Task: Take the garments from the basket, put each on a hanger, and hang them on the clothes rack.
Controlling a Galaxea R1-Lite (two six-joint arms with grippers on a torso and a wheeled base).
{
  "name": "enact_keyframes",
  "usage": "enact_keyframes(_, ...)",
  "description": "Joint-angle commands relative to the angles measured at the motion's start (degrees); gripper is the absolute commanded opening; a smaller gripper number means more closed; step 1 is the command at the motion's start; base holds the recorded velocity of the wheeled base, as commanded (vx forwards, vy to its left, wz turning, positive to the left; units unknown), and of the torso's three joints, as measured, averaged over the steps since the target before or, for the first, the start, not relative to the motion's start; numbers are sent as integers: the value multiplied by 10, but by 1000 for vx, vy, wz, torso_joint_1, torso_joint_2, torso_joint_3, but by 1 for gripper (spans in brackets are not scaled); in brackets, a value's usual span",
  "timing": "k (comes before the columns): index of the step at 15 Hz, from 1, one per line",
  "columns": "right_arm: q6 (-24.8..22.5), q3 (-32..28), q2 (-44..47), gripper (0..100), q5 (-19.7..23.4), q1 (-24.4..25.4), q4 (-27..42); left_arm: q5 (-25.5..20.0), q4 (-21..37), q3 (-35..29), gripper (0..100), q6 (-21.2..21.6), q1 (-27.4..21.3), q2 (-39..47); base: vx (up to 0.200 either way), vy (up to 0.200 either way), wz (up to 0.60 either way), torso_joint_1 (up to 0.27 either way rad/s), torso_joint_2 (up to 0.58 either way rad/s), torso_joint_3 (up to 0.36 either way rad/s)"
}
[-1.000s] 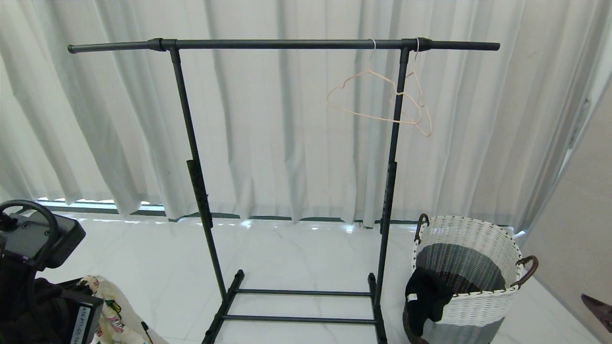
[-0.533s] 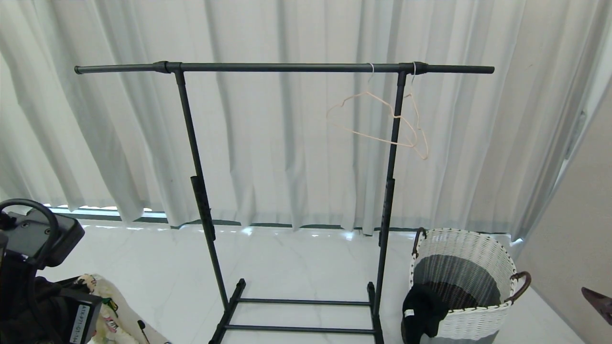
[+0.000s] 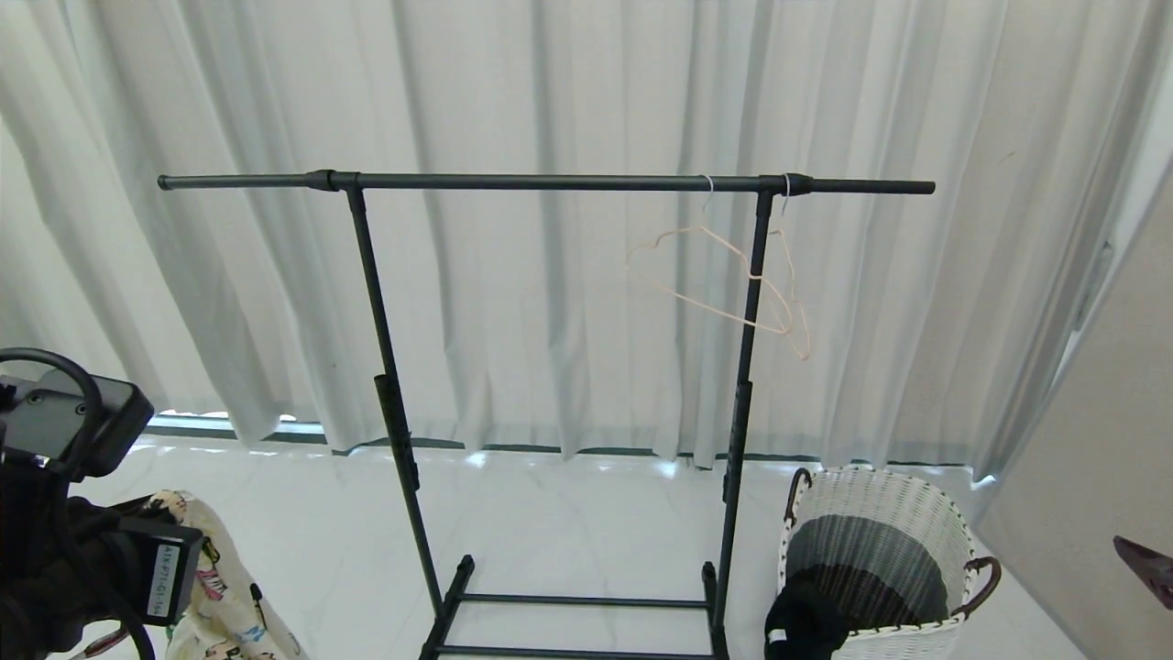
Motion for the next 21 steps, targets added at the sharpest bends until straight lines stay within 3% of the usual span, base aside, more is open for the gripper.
enact_keyframes(1,0,0,1,100,0,0,0,0,0,1,0,1,0,9,0,0,0,222,-496,-286)
enact_keyframes(9,2,2,-3,100,-3,0,-3,0,-10,0,0,1,0,15,0,0,0,226,-497,-270)
enact_keyframes(12,0,4,-4,100,-1,1,-15,0,-12,-1,0,0,0,15,0,0,0,59,-129,-77)
enact_keyframes(17,-22,0,-11,100,5,2,-27,0,-12,-2,0,-2,0,14,200,200,0,10,-21,-5)
enact_keyframes(21,23,-16,14,100,50,-15,-67,0,-13,-1,0,0,-1,13,0,0,0,0,0,0)
